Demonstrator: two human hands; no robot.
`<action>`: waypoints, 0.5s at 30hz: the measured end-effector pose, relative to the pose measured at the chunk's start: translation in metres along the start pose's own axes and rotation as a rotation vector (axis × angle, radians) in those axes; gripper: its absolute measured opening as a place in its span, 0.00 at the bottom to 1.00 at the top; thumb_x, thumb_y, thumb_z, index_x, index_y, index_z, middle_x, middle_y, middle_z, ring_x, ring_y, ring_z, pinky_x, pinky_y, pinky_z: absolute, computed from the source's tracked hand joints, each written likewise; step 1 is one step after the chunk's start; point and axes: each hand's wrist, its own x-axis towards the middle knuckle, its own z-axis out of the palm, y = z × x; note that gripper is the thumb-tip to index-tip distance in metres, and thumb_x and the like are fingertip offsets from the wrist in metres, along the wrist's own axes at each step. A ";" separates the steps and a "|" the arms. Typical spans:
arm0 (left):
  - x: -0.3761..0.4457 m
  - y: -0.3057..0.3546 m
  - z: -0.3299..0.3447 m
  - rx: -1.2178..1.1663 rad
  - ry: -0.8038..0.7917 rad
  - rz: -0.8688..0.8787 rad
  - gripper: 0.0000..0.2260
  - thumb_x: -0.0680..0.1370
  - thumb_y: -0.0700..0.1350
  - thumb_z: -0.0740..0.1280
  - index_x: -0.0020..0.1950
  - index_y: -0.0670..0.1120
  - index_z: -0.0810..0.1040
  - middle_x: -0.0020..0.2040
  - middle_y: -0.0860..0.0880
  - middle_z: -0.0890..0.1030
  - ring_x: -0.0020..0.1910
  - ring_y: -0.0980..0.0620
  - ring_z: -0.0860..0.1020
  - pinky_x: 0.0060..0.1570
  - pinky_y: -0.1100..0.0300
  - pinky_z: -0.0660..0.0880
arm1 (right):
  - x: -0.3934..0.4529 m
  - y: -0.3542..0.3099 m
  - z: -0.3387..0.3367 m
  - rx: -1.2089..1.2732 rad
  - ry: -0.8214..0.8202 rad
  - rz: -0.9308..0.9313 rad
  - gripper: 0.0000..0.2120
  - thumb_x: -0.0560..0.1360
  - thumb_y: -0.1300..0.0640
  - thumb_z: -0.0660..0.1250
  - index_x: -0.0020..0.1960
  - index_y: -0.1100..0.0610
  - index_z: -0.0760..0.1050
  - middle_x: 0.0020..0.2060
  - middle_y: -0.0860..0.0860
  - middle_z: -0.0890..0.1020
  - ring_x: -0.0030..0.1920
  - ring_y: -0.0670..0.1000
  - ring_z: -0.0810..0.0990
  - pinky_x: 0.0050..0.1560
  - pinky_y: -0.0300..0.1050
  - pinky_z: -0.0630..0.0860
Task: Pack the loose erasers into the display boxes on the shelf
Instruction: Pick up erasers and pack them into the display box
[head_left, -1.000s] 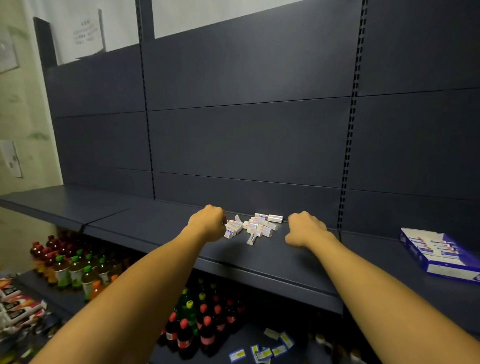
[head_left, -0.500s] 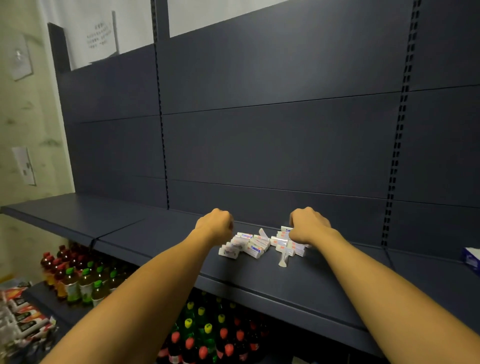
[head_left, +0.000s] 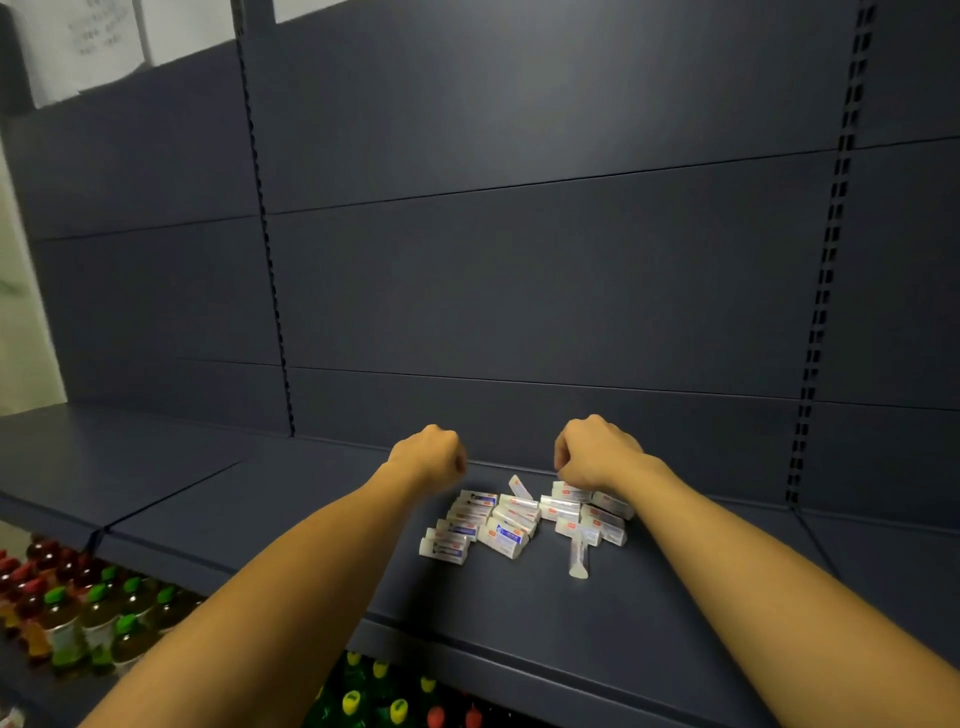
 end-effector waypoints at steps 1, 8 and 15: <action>0.007 -0.001 0.004 -0.008 -0.011 0.018 0.10 0.80 0.43 0.66 0.57 0.47 0.85 0.54 0.48 0.84 0.49 0.46 0.82 0.49 0.50 0.81 | 0.003 0.001 0.002 0.001 -0.002 0.003 0.09 0.75 0.61 0.68 0.50 0.51 0.83 0.49 0.51 0.83 0.48 0.54 0.82 0.50 0.52 0.82; 0.045 -0.009 0.028 -0.023 -0.213 0.183 0.08 0.78 0.49 0.72 0.55 0.51 0.86 0.54 0.52 0.84 0.53 0.50 0.81 0.56 0.50 0.80 | 0.019 0.009 0.014 0.012 -0.026 0.092 0.08 0.73 0.61 0.68 0.43 0.49 0.83 0.46 0.49 0.83 0.46 0.53 0.82 0.49 0.52 0.83; 0.061 -0.026 0.037 -0.069 -0.198 0.268 0.05 0.77 0.46 0.73 0.51 0.48 0.87 0.49 0.51 0.85 0.48 0.52 0.82 0.51 0.53 0.81 | 0.039 -0.005 0.036 0.111 -0.066 0.164 0.09 0.70 0.62 0.70 0.36 0.51 0.84 0.42 0.47 0.84 0.45 0.52 0.83 0.50 0.53 0.83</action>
